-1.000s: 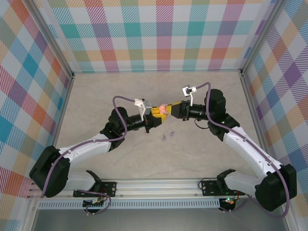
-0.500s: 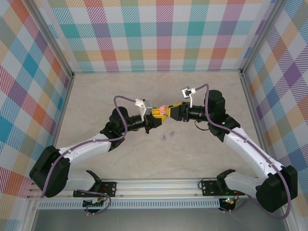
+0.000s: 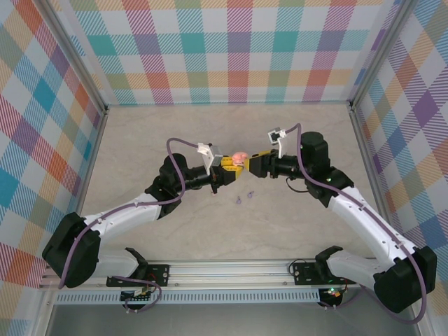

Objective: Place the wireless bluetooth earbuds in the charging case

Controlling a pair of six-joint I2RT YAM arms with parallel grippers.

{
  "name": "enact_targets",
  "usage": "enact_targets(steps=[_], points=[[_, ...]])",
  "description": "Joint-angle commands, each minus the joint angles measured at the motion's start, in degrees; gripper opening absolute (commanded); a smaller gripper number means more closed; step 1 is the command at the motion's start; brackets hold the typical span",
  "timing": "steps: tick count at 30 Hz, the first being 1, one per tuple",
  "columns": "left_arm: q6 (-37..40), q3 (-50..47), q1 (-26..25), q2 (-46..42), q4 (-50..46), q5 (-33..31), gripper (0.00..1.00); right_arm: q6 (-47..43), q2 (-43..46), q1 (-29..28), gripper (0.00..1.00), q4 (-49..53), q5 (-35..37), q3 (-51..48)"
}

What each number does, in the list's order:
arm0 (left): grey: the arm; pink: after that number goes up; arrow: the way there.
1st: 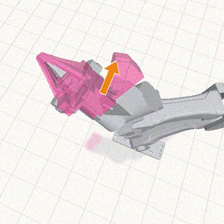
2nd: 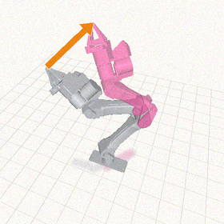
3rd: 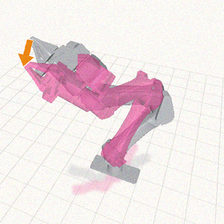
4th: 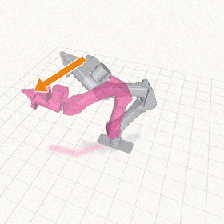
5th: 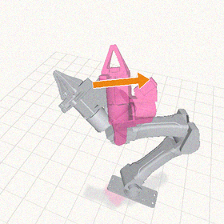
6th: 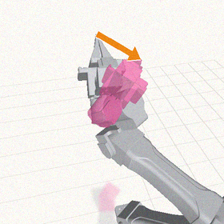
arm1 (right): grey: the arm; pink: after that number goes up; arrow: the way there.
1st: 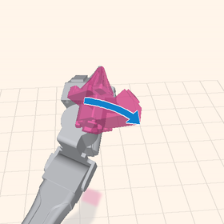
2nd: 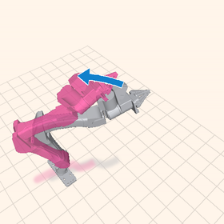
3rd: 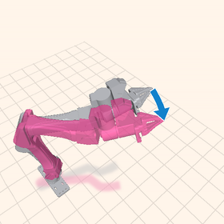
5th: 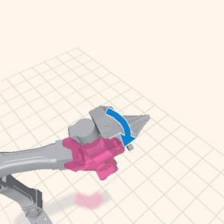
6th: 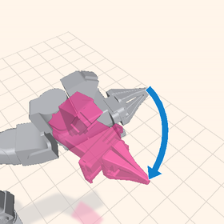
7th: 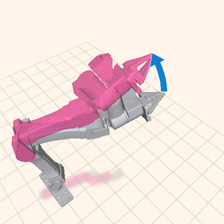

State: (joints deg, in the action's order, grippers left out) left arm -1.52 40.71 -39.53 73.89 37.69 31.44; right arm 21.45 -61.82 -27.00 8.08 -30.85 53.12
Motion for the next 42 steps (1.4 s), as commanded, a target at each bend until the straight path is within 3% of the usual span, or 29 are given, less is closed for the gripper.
enact_targets(steps=[1,15,23,30,42], points=[[1.94,1.39,-0.69,-2.06,-1.57,-1.12,0.15,-2.2,2.24,0.01,0.6,3.91,4.19,2.16],[3.95,1.46,-0.65,-6.03,-9.05,-2.7,0.15,-1.96,-1.76,0.01,0.61,11.06,13.43,3.37],[5.6,1.2,-0.72,-10.56,-14.26,-2.83,0.15,-0.58,-14.81,0.02,0.59,13.63,11.43,6.93],[6.58,1.28,-0.68,-14.89,-19.08,-3.12,0.15,-0.56,-27.59,-0.82,0.59,13.63,5.29,12.09],[7.09,0.3,-0.71,-20.88,-23.69,-4.19,0.15,-0.26,-46.72,-6.74,0.56,19.78,6.22,25.21]])
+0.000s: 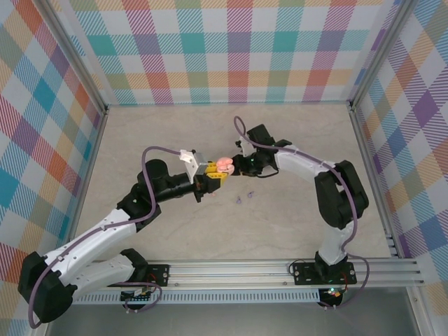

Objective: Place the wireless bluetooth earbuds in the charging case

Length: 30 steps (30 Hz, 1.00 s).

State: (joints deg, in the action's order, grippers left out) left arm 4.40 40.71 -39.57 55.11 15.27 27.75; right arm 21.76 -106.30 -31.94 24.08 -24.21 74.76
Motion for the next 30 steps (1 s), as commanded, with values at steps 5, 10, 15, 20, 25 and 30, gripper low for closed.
enact_targets(steps=[5,10,15,20,25,30], points=[[1.26,-0.35,-0.6,-4.55,-2.41,-0.72,0.16,-0.91,-7.68,-4.28,0.55,7.47,1.43,8.03],[1.14,-1.03,-0.6,-6.48,-3.21,-0.94,0.15,-1.45,-11.29,-6.37,0.52,9.92,2.26,11.27],[1.07,-1.24,-0.67,-7.81,-4.06,-0.94,0.15,-2.22,-13.68,-8.19,0.49,12.27,3.38,13.75],[1.06,-1.51,-0.65,-8.36,-4.06,-1.17,0.15,-2.38,-15.79,-9.92,0.47,14.46,5.59,16.03],[0.93,-1.7,-0.66,-8.33,-3.77,-1.16,0.15,-2.51,-17.38,-11.43,0.46,16.14,7.73,18.06],[0.87,-1.81,-0.68,-8.44,-3.74,-1.25,0.15,-2.43,-19.12,-12.57,0.46,17.57,9.15,20.17]])
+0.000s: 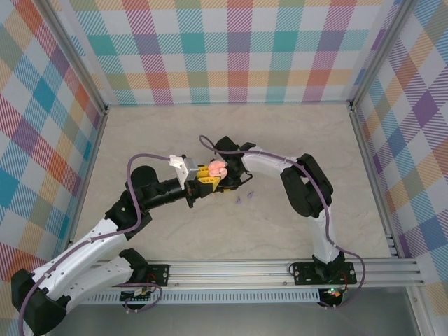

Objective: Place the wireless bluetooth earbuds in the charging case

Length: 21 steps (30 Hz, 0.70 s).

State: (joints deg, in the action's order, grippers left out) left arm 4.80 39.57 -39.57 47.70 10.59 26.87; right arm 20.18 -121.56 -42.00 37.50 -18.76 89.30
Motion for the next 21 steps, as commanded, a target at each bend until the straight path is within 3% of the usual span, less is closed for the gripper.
enact_targets(steps=[1,15,21], points=[[0.48,-0.73,-0.63,-1.12,0.92,-0.48,0.15,-0.9,-4.16,-2.77,0.46,4.32,3.94,5.94],[0.39,-0.95,-0.61,-1.74,1.01,-0.82,0.16,-0.56,-7.88,-4.58,0.4,8.32,10.13,9.95],[0.39,-1.07,-0.63,-2.09,0.85,-1.17,0.15,-0.26,-8.68,-4.68,0.3,10.37,14.35,10.27]])
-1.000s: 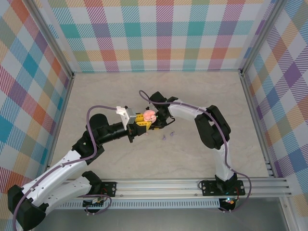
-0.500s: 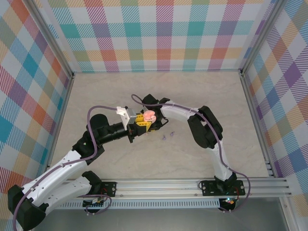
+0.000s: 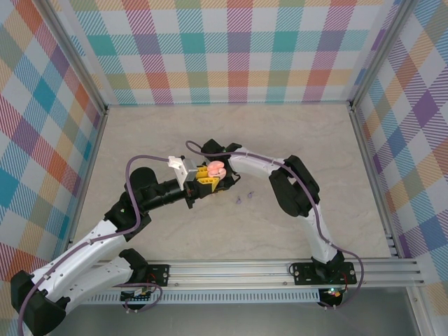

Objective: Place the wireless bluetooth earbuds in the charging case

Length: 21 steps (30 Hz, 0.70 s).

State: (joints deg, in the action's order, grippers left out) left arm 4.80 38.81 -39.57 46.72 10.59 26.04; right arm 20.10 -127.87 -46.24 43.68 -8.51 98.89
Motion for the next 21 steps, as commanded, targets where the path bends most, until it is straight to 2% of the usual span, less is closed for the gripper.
enact_targets(steps=[1,8,21], points=[[0.4,-0.34,-0.65,-1.13,0.84,-0.37,0.15,0.23,-2.38,-0.43,0.27,4.53,5.4,0.68],[0.2,-0.4,-0.68,-1.19,0.76,-0.54,0.16,2.48,-1.1,1.43,0.18,5.61,9.73,-1.0],[0.04,-0.58,-0.67,-0.79,1.01,-0.91,0.15,0.65,4.29,9.28,0.17,4.88,13.31,-8.22]])
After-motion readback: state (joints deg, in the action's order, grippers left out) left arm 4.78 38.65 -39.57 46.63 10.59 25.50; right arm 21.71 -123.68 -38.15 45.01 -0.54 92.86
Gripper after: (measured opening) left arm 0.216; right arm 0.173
